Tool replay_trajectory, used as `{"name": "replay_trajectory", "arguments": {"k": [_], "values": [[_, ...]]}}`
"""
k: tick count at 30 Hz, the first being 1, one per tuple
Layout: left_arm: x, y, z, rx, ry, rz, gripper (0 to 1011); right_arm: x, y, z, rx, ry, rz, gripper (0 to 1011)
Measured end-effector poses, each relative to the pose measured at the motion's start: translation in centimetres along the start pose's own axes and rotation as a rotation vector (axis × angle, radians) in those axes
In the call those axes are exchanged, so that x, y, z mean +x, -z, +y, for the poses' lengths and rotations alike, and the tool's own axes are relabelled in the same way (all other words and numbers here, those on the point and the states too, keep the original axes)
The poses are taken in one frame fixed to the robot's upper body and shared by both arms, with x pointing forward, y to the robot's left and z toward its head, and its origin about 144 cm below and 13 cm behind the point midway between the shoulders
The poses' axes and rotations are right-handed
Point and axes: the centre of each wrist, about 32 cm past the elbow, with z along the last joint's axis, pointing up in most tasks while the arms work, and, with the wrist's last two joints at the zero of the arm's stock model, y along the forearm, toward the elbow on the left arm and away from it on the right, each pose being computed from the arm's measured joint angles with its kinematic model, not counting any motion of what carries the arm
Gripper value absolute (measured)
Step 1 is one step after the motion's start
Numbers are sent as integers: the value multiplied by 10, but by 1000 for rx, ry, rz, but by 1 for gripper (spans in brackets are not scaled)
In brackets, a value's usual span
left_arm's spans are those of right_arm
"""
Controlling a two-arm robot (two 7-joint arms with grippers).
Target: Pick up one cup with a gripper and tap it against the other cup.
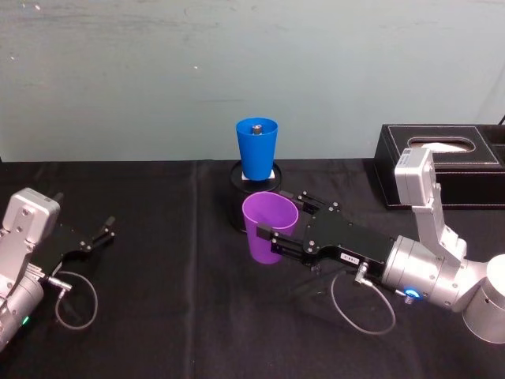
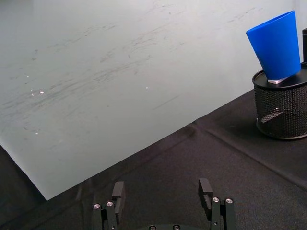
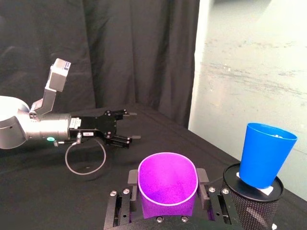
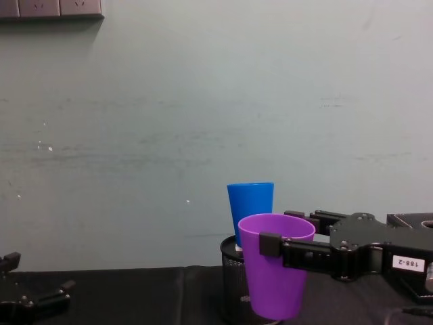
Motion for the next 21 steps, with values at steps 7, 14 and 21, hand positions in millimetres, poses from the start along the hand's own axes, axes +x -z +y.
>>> {"name": "replay_trajectory", "arguments": {"k": [7,14,21], "values": [[0,0,0,0,0,0,1000,0,0,0,0,0,0,724],[0,0,0,0,0,0,1000,0,0,0,0,0,0,724],[0,0,0,0,0,0,1000,0,0,0,0,0,0,724]]}}
